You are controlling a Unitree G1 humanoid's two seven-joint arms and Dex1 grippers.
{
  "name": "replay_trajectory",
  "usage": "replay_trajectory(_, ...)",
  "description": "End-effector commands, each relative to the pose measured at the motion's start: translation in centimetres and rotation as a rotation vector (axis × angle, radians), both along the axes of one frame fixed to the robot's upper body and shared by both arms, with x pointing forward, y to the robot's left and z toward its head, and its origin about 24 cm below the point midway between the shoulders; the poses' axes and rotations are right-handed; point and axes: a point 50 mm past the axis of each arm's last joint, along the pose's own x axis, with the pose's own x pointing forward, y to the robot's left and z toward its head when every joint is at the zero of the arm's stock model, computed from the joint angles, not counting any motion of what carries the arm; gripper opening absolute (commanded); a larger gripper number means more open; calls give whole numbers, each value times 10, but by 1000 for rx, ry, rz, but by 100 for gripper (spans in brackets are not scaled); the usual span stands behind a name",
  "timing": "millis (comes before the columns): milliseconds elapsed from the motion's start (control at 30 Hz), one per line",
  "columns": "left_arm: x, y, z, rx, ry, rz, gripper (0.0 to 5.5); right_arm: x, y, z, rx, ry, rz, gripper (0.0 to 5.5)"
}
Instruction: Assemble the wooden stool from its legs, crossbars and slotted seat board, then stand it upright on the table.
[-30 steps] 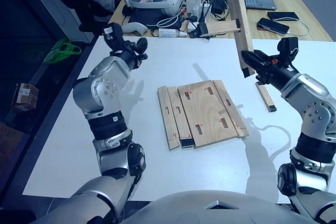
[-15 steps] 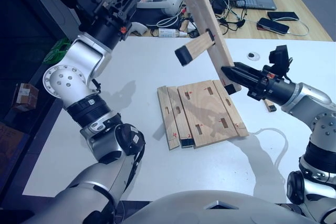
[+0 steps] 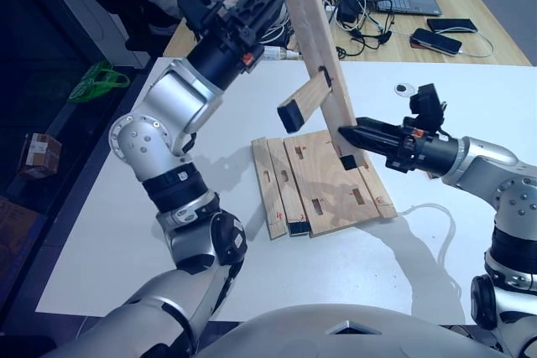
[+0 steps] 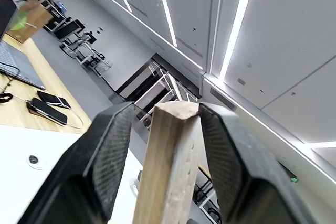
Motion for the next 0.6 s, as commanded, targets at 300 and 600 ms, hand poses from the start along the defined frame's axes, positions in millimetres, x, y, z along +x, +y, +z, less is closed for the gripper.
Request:
replay_trajectory(300, -15, -21, -1, 33, -2, -90, 226, 2, 12, -6, -72, -54, 84, 102)
replay_trajectory(600, -13, -11, -20, 81, 73, 29, 226, -24, -35, -28, -119, 39, -256, 102)
